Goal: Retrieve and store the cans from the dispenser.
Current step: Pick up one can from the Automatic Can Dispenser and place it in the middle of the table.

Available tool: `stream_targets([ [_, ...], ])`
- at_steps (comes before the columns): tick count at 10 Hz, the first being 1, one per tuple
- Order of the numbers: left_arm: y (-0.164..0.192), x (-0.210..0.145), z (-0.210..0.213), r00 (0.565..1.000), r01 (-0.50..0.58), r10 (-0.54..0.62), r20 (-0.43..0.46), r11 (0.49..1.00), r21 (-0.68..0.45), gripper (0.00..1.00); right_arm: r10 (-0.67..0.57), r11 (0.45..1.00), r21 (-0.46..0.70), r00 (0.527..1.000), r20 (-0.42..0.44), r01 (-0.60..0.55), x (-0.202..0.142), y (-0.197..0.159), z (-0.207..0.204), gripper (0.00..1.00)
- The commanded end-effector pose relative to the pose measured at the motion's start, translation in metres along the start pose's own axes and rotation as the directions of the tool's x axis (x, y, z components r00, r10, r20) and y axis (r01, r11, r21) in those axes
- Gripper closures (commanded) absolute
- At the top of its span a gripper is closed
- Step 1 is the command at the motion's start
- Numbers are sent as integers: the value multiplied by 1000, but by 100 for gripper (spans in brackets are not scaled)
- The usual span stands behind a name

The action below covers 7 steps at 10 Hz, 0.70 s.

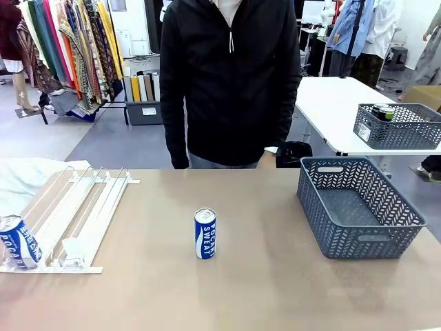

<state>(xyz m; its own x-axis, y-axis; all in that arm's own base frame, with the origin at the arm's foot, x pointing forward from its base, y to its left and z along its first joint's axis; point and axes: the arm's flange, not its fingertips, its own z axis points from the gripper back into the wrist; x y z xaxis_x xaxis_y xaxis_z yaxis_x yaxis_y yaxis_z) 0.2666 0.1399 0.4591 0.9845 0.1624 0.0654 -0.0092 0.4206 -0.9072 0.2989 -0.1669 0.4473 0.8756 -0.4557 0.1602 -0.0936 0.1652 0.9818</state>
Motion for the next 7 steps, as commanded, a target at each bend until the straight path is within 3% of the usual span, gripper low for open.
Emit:
stream_targets([
  [1, -12, -6, 2, 999, 31, -31, 10, 1000, 4, 0, 9, 1000, 10, 1000, 1, -9, 1, 3, 0, 0],
  [7, -12, -6, 2, 999, 31, -31, 10, 1000, 4, 0, 9, 1000, 10, 1000, 1, -9, 1, 3, 0, 0],
])
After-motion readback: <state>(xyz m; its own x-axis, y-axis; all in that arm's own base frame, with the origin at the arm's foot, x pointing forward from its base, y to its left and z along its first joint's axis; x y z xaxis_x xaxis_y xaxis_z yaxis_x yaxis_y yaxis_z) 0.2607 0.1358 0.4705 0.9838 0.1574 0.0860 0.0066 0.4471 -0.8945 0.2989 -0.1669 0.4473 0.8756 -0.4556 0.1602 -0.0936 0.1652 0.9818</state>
